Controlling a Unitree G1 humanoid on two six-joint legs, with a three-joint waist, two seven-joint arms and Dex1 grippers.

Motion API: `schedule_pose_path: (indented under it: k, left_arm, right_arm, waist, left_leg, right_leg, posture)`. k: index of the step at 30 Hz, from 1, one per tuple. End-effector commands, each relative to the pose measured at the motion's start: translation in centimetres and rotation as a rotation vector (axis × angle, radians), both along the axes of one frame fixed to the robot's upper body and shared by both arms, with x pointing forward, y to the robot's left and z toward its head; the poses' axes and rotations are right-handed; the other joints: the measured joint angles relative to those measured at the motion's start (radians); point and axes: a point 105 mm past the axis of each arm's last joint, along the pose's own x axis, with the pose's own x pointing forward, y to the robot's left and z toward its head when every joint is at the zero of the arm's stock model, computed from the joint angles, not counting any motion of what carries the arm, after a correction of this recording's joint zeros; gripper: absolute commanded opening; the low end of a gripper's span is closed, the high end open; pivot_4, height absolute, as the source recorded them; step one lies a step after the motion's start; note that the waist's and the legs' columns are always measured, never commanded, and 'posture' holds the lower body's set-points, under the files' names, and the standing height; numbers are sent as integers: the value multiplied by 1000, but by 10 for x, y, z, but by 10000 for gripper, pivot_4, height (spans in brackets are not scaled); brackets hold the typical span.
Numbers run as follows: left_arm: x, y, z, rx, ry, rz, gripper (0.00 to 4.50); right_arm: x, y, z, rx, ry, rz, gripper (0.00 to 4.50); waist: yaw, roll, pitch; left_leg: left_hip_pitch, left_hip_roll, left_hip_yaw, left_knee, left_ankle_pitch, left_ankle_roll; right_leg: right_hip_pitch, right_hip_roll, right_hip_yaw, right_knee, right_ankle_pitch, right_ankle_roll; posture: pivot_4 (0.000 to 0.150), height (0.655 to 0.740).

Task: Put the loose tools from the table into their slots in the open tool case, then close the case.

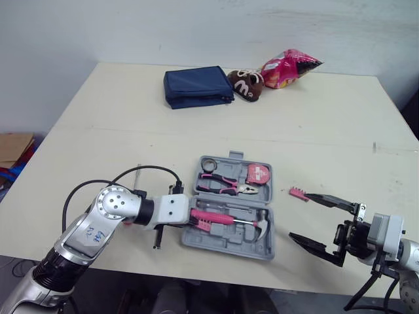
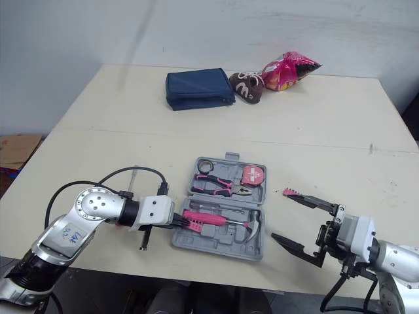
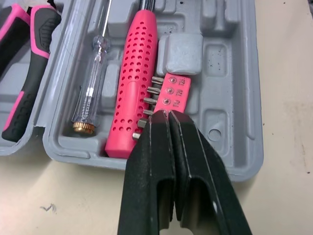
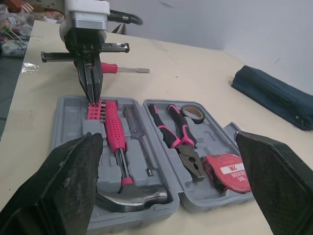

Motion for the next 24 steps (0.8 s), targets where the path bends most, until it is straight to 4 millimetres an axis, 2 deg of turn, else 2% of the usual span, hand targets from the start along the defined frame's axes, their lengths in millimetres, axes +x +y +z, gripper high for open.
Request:
schedule_pose_path:
  k: [1,3,7,12,17,19,21,23,24]
  left_arm:
    - [-12,15,-44,161,178,71,342]
    - [-13,13,-47,160,203,85,342]
    - [-21,20,-56,197,258,91,342]
    - [-26,29,-66,232,301,120,342]
    - [-23,26,-73,204,308,157,342]
    - [-14,16,-64,110,230,134,342]
    - [-11,1,-34,-86,185,78,342]
    - [-13,1,-18,-173,203,71,342]
    - [-17,5,-10,-202,215,44,342]
  right_arm:
    - [-2,-3,6,-2,-43,-11,45000]
    - [-2,-3,5,-3,-45,-11,45000]
    - [-1,-4,4,-3,-50,-10,45000]
    - [1,-6,1,-2,-50,-13,45000]
    - [2,-9,-5,2,-48,-17,45000]
    - [1,-10,-6,0,-53,-20,45000]
    - [0,-12,-7,-1,-60,-26,45000]
    - [-2,-13,-7,0,-63,-33,45000]
    - [-5,-15,-9,-1,-58,-34,45000]
  waist:
    - [0,3,-4]
    - [-1,5,-5]
    - [-4,7,-8]
    - [-14,11,-14]
    - [-25,12,-17]
    - [-23,14,-18]
    - [-21,17,-17]
    - [-21,15,-14]
    - [-21,9,-11]
  left_leg:
    - [0,0,0,0,0,0]
    - [2,0,0,-2,0,0]
    - [16,1,1,-8,-3,0]
    - [18,2,1,-12,-3,0]
    - [19,2,1,-13,-3,0]
    - [20,2,1,-14,-3,0]
    - [21,0,1,-15,-2,0]
    - [20,0,1,-15,-2,1]
    - [17,0,0,-15,-1,1]
  right_leg:
    - [0,0,0,0,0,0]
    - [6,0,0,-2,0,0]
    - [21,0,0,-9,-1,-2]
    - [23,0,0,-13,-2,-3]
    - [25,0,0,-14,-2,-4]
    - [26,-1,0,-15,-2,-4]
    - [27,-4,0,-16,-2,-5]
    - [26,-5,0,-17,-3,-6]
    - [23,-4,-1,-16,-3,-6]
  posture:
    - [1500,7400]
    - [1500,7400]
    - [1500,7400]
    - [1500,7400]
    - [1500,7400]
    - [1500,7400]
    - [1500,7400]
    - [1500,7400]
    - [1500,7400]
